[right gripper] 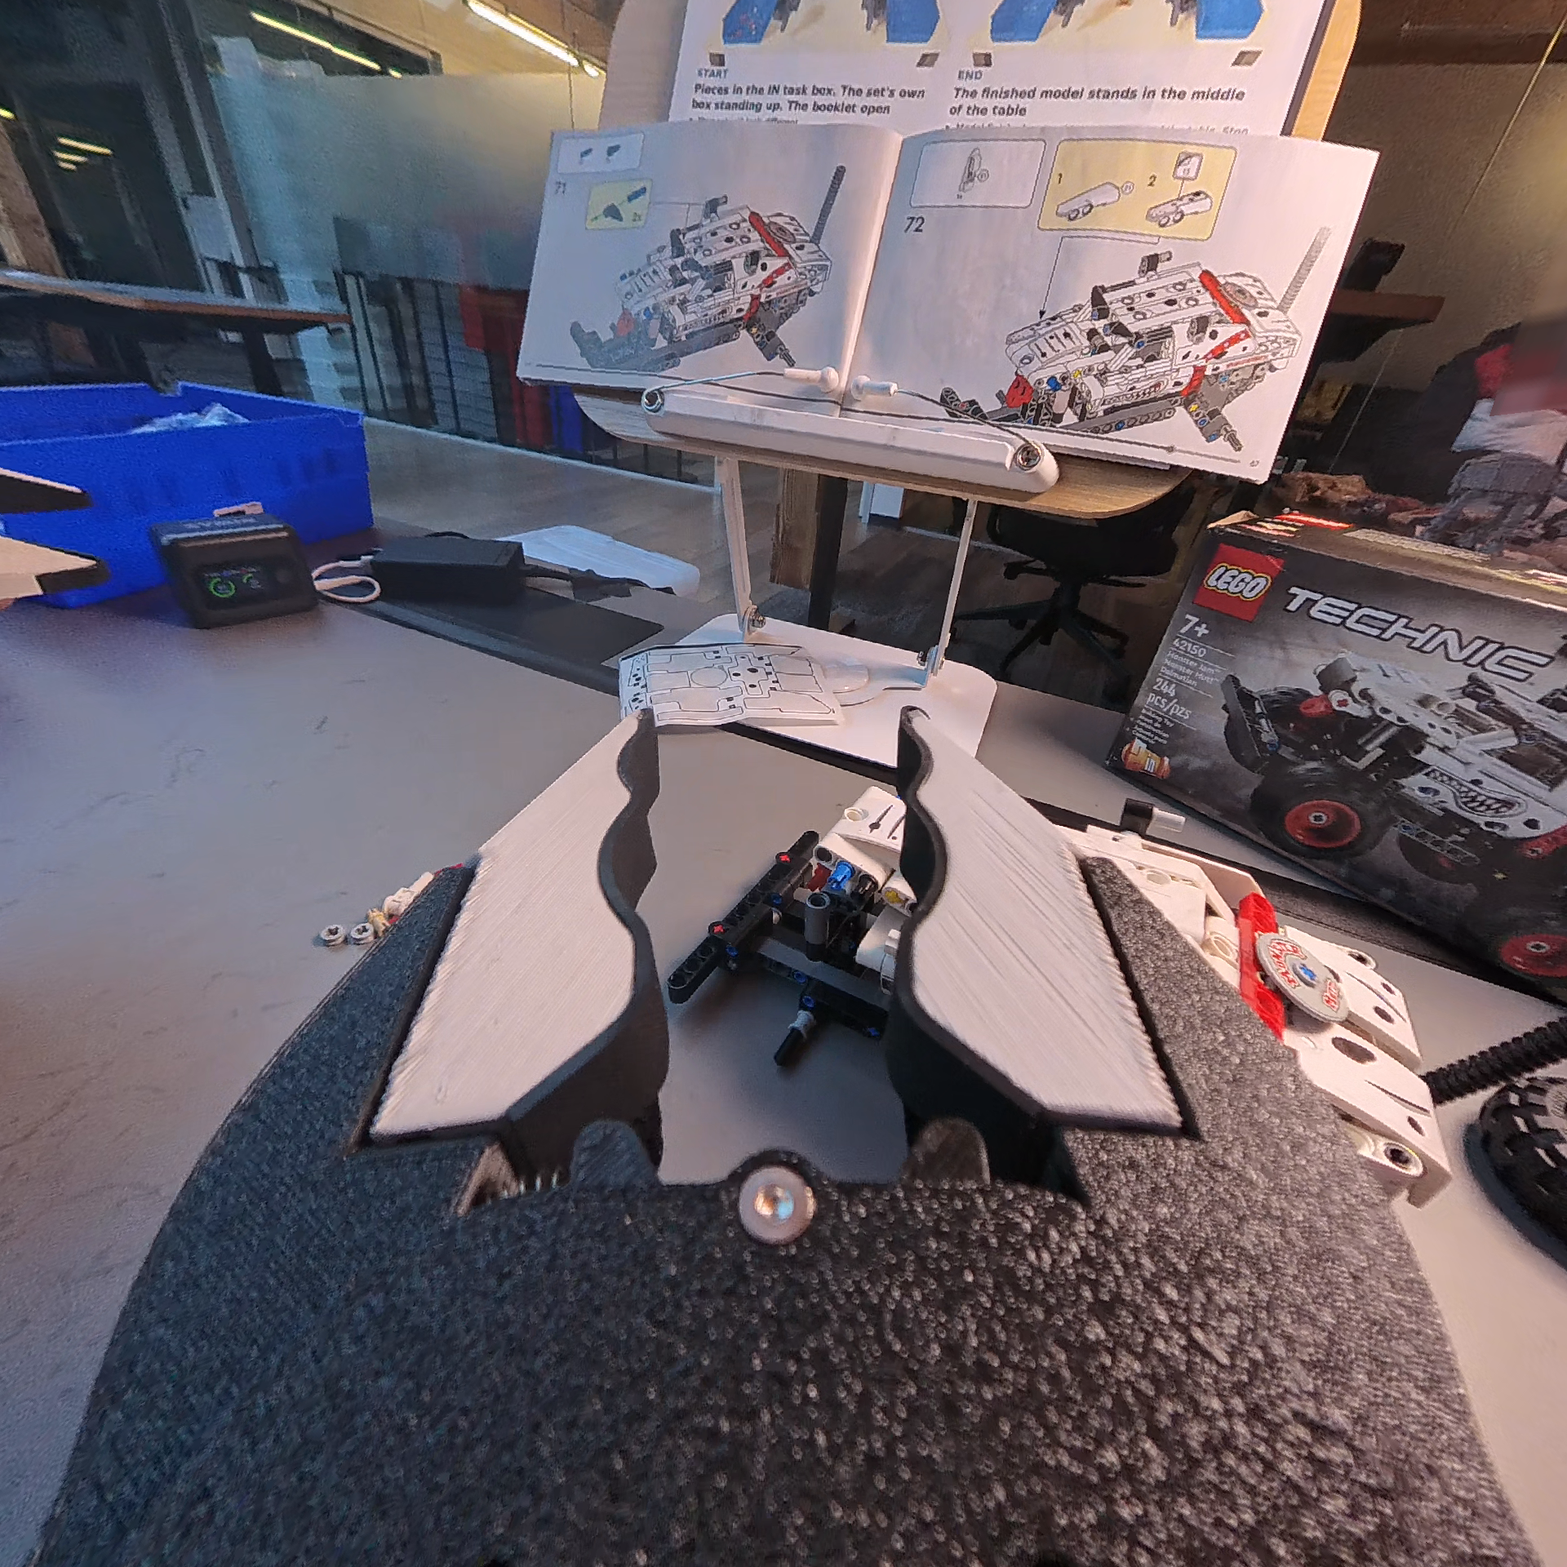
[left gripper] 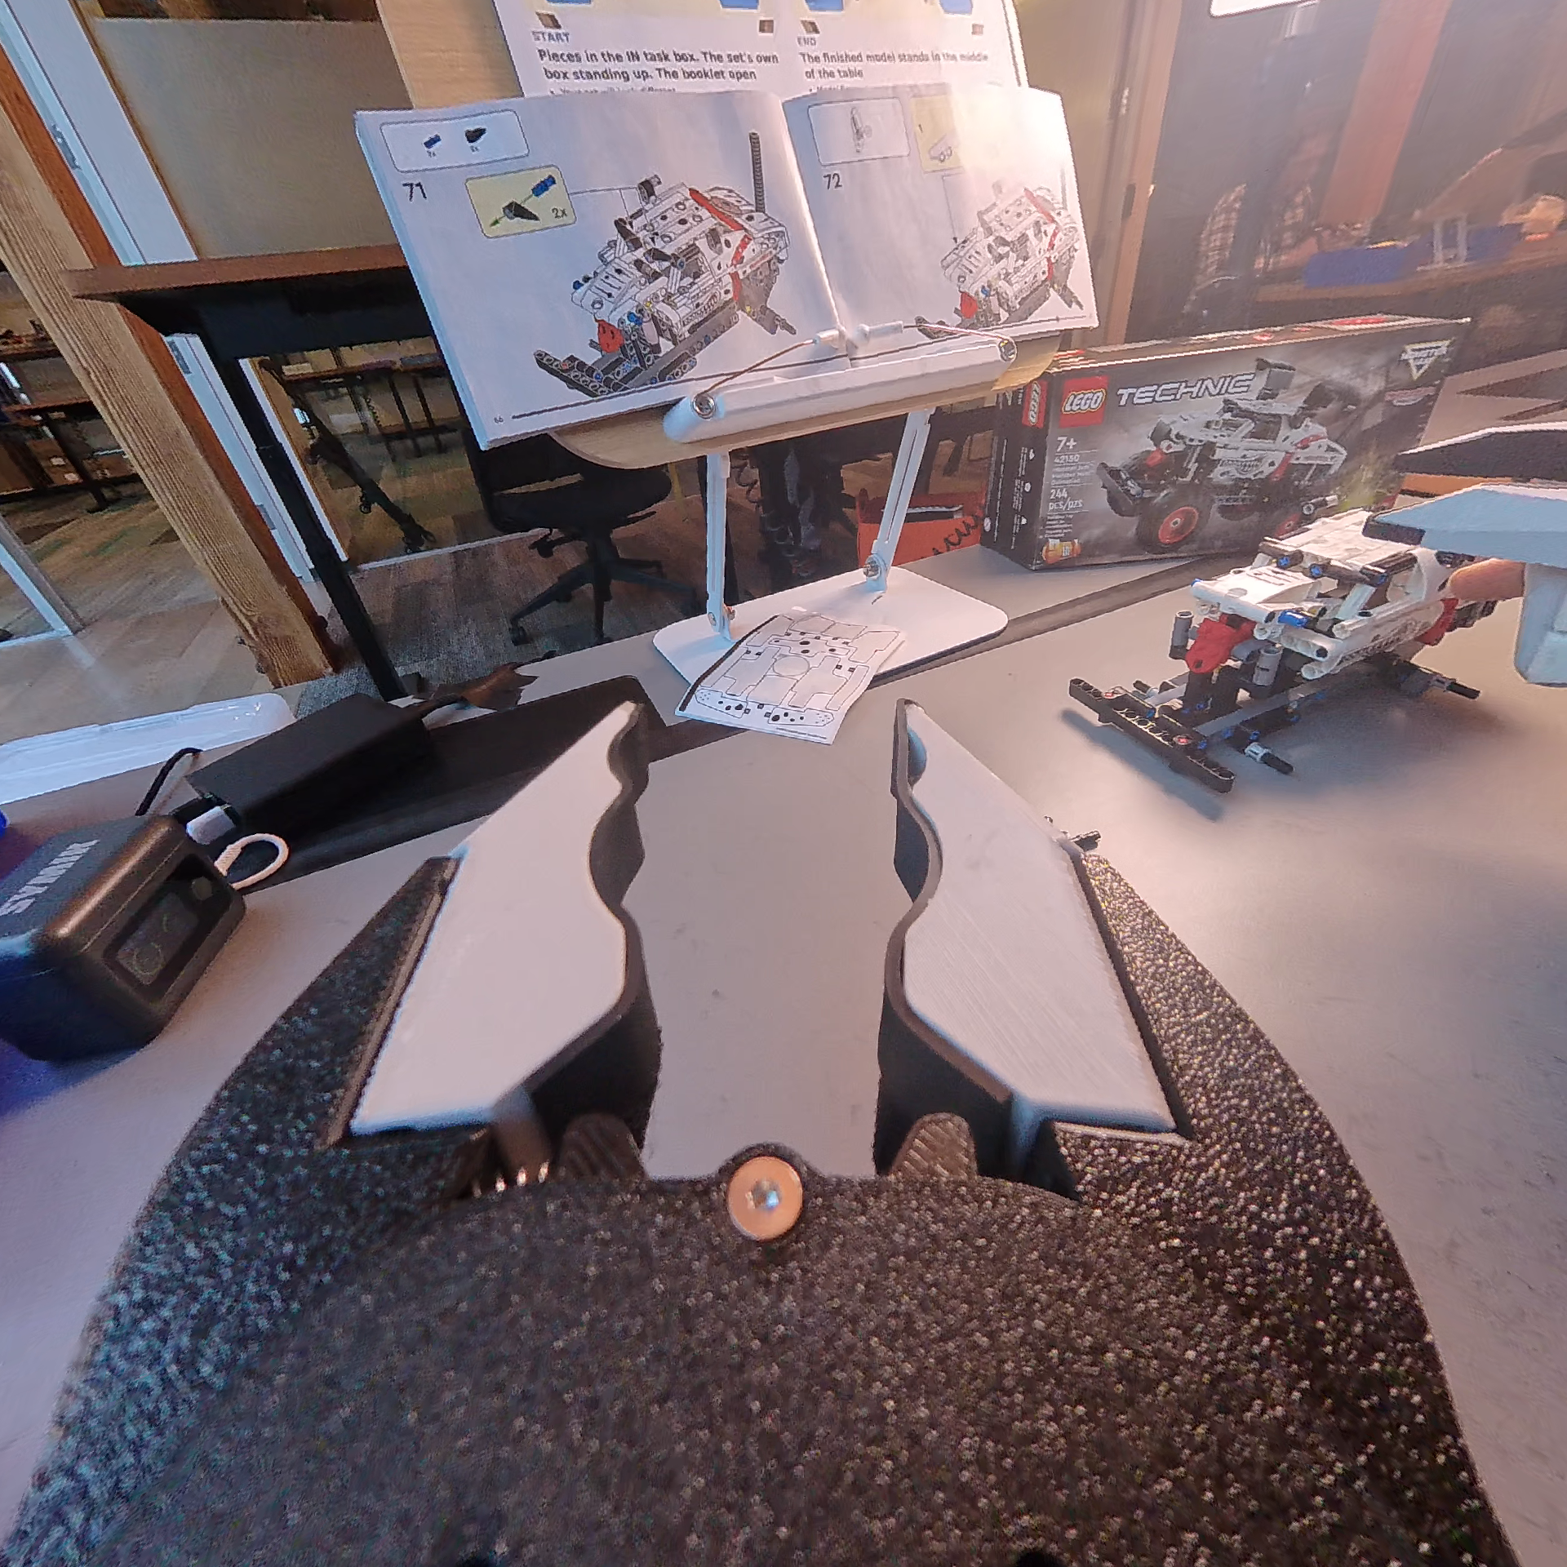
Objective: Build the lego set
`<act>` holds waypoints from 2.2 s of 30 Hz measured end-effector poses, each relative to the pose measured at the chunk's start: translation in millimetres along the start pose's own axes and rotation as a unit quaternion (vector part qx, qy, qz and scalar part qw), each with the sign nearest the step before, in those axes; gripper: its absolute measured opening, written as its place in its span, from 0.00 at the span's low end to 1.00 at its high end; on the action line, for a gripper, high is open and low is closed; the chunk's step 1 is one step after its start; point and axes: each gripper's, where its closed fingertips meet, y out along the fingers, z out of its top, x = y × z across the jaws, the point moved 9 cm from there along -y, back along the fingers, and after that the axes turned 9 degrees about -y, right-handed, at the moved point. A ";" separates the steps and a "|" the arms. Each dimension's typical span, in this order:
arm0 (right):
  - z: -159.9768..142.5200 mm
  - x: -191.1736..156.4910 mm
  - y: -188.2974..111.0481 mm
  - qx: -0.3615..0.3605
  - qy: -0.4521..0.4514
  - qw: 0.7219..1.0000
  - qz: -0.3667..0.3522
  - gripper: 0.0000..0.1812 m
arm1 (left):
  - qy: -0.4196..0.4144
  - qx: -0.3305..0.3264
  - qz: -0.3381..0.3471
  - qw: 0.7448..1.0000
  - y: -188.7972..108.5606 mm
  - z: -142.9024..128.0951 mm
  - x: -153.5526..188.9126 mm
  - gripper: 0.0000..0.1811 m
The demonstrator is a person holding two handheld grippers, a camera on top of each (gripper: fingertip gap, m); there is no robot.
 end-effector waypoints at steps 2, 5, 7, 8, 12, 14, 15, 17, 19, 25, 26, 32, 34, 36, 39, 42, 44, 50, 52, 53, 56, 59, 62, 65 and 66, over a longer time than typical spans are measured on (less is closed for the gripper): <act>-0.7 -0.3 0.2 -0.001 0.003 1.000 0.001 0.30 | -0.001 0.001 0.000 1.000 0.0 0.0 -0.1 0.31; -1.3 -2.4 0.1 -0.002 0.001 1.000 0.008 0.27 | -0.001 0.000 -0.001 1.000 0.3 -0.6 0.4 0.31; -1.6 -3.3 0.2 -0.001 0.001 1.000 0.008 0.25 | -0.002 -0.001 -0.003 1.000 0.6 -1.3 0.8 0.31; -2.1 -4.2 0.5 -0.001 0.002 1.000 0.010 0.22 | -0.003 -0.001 -0.003 1.000 0.5 -1.4 0.8 0.31; -3.3 -6.4 1.3 -0.002 -0.002 1.000 0.010 0.16 | -0.004 0.001 -0.002 1.000 0.2 -1.4 0.6 0.31; -3.7 -6.3 2.5 -0.002 0.002 1.000 0.005 0.15 | -0.009 0.002 -0.002 1.000 -0.1 -1.4 -0.1 0.31; -4.1 -6.6 3.0 -0.003 0.005 1.000 0.005 0.15 | -0.010 0.003 -0.002 1.000 -0.4 -1.4 -0.2 0.31; -4.9 -7.8 3.3 -0.004 0.002 1.000 0.004 0.15 | -0.011 0.004 -0.003 1.000 -0.9 -1.2 -0.3 0.31; -5.7 -8.9 3.7 -0.005 0.000 1.000 0.004 0.15 | -0.013 0.004 -0.005 1.000 -1.5 -1.1 0.6 0.31; -4.5 -8.0 1.7 -0.002 -0.003 1.000 -0.002 0.16 | -0.006 0.000 -0.008 1.000 -0.9 -2.9 3.8 0.26; -4.1 -7.2 1.3 -0.001 -0.002 1.000 -0.003 0.17 | -0.004 -0.001 -0.010 1.000 -0.8 -3.4 4.2 0.24; 1.3 -4.5 -1.7 0.006 -0.002 1.000 -0.008 0.18 | 0.005 0.018 -0.002 1.000 -4.9 0.4 3.7 0.08; 5.7 -3.8 -2.2 0.012 -0.004 1.000 -0.011 0.18 | 0.003 0.021 -0.001 1.000 -5.7 1.4 3.6 0.03; 12.3 -2.0 1.0 0.016 -0.005 1.000 -0.012 0.18 | 0.003 0.023 0.000 1.000 -6.1 2.1 3.8 0.00; 32.1 4.9 13.7 0.024 -0.003 1.000 -0.002 0.19 | 0.004 0.022 0.004 1.000 -5.2 2.1 4.9 0.00; 59.2 17.3 33.0 0.040 -0.020 0.999 -0.001 0.20 | 0.008 0.019 0.004 1.000 -4.3 0.3 6.4 0.00; 77.3 29.4 51.8 0.054 -0.023 0.998 -0.006 0.20 | 0.011 0.019 0.004 1.000 -4.6 0.8 7.3 0.00; 108.5 66.9 128.2 0.063 -0.038 0.996 -0.048 0.15 | 0.024 0.016 0.005 1.000 -3.7 -1.5 9.5 0.00; 110.7 74.8 153.6 0.064 -0.041 0.995 -0.063 0.12 | 0.025 0.014 0.003 1.000 -3.2 -2.9 10.3 0.00; 110.8 77.4 165.1 0.065 -0.040 0.995 -0.067 0.11 | 0.026 0.013 0.001 1.000 -3.1 -3.5 10.5 0.00; 110.2 80.9 193.3 0.068 -0.029 0.995 -0.068 0.09 | 0.027 0.012 -0.001 1.000 -2.9 -4.2 10.1 0.00; 110.2 82.1 213.5 0.066 -0.026 0.995 -0.073 0.06 | 0.025 0.011 -0.001 1.000 -2.7 -4.9 7.9 0.00; 110.6 84.4 227.3 0.061 -0.026 0.995 -0.078 0.05 | 0.022 0.008 -0.001 1.000 -1.8 -6.8 5.0 0.00; 111.1 86.3 233.1 0.063 -0.025 0.995 -0.078 0.04 | 0.018 0.005 -0.002 1.000 -0.9 -8.4 2.9 0.00; 110.7 86.5 234.2 0.063 -0.025 0.995 -0.077 0.03 | 0.017 0.004 -0.003 1.000 -0.6 -8.6 2.5 0.00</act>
